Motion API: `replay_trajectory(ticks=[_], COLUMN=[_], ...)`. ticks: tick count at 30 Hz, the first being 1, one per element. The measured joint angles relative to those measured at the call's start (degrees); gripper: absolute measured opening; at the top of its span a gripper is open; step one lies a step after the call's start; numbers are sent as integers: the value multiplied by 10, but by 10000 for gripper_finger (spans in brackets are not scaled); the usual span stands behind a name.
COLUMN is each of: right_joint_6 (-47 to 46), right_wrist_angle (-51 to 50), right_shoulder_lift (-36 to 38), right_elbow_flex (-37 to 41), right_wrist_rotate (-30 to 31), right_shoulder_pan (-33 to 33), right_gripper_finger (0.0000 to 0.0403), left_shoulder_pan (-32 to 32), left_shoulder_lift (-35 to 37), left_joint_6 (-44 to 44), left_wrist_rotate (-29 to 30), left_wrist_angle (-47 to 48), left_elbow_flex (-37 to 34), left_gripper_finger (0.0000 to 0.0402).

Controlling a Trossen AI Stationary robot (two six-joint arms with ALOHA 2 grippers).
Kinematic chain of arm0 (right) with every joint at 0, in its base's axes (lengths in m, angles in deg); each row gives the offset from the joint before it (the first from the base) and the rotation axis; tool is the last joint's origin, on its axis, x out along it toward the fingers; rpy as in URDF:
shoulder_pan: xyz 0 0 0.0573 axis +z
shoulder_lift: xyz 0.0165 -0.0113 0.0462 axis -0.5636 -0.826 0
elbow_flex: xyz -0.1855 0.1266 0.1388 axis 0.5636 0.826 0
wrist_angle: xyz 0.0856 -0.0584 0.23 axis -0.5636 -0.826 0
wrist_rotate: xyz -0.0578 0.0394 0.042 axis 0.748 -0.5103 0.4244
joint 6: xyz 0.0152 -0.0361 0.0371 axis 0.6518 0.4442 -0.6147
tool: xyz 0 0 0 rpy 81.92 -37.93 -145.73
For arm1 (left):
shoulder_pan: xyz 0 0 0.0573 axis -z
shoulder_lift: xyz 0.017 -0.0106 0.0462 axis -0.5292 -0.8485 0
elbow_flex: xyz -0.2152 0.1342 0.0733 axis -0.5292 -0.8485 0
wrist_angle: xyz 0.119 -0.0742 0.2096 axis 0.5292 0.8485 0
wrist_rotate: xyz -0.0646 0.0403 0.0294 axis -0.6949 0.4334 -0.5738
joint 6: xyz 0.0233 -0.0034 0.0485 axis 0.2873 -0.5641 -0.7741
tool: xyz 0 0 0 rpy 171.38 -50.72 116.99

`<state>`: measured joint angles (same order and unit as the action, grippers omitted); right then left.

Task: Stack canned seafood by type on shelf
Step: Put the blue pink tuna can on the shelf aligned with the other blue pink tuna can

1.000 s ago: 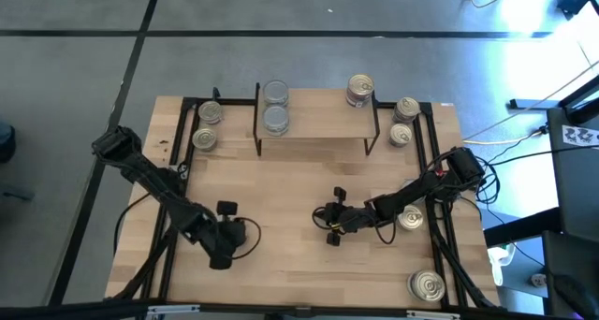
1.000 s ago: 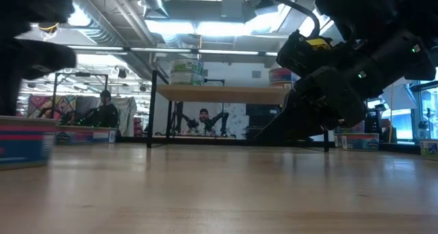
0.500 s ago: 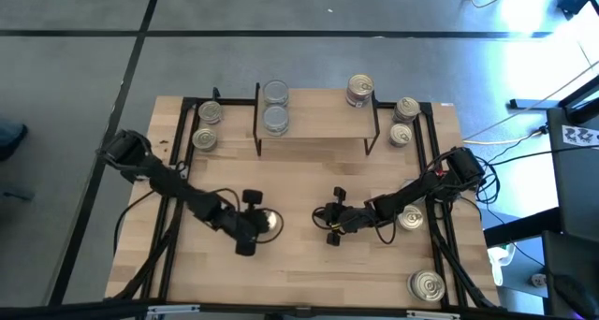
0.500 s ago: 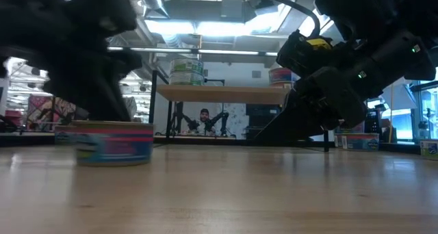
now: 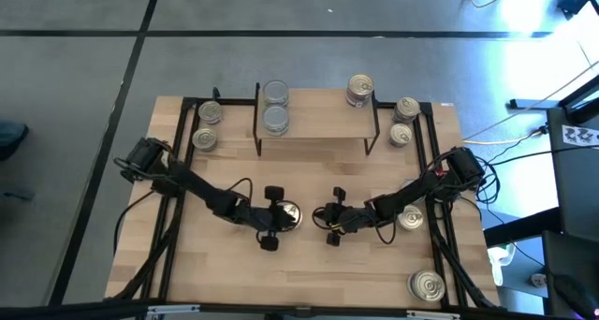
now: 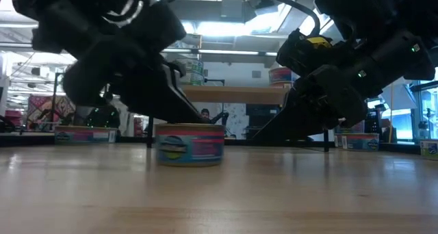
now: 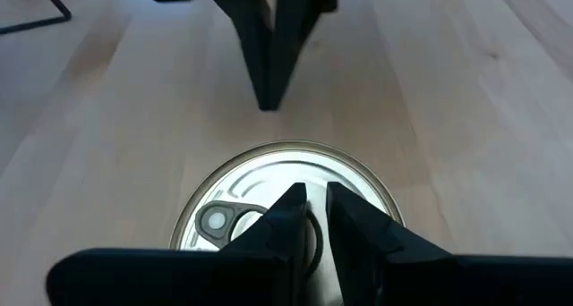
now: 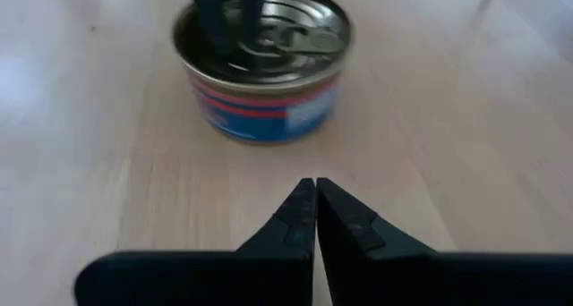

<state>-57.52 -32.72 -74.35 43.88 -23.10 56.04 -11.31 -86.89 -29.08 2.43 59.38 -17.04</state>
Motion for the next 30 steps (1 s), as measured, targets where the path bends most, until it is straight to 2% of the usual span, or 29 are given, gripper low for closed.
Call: replay_trajectory(ticks=[7,14,18,24,26,30], right_joint_6=[-36,-38,-40,-29,-16,14], right_wrist_angle=[-1,-17,-45,-49,-31,71], right_shoulder_lift=[0,5,25,59,67,63], right_elbow_flex=[0,0,0,0,0,0], right_wrist_rotate=[-12,-13,-12,-12,-12,-12], right_shoulder_pan=[0,0,0,0,0,0], right_gripper_finger=[14,14,14,14,14,14], left_shoulder_pan=[-12,-13,-15,-9,-1,22], left_shoulder_lift=[-37,-14,49,168,195,210], left_joint_6=[4,-72,-69,-20,20,93], left_wrist_rotate=[2,12,57,62,62,61], left_wrist_angle=[-80,-69,41,216,275,372], left_elbow_flex=[11,31,43,47,47,46], left_gripper_finger=[47,58,101,182,199,215])
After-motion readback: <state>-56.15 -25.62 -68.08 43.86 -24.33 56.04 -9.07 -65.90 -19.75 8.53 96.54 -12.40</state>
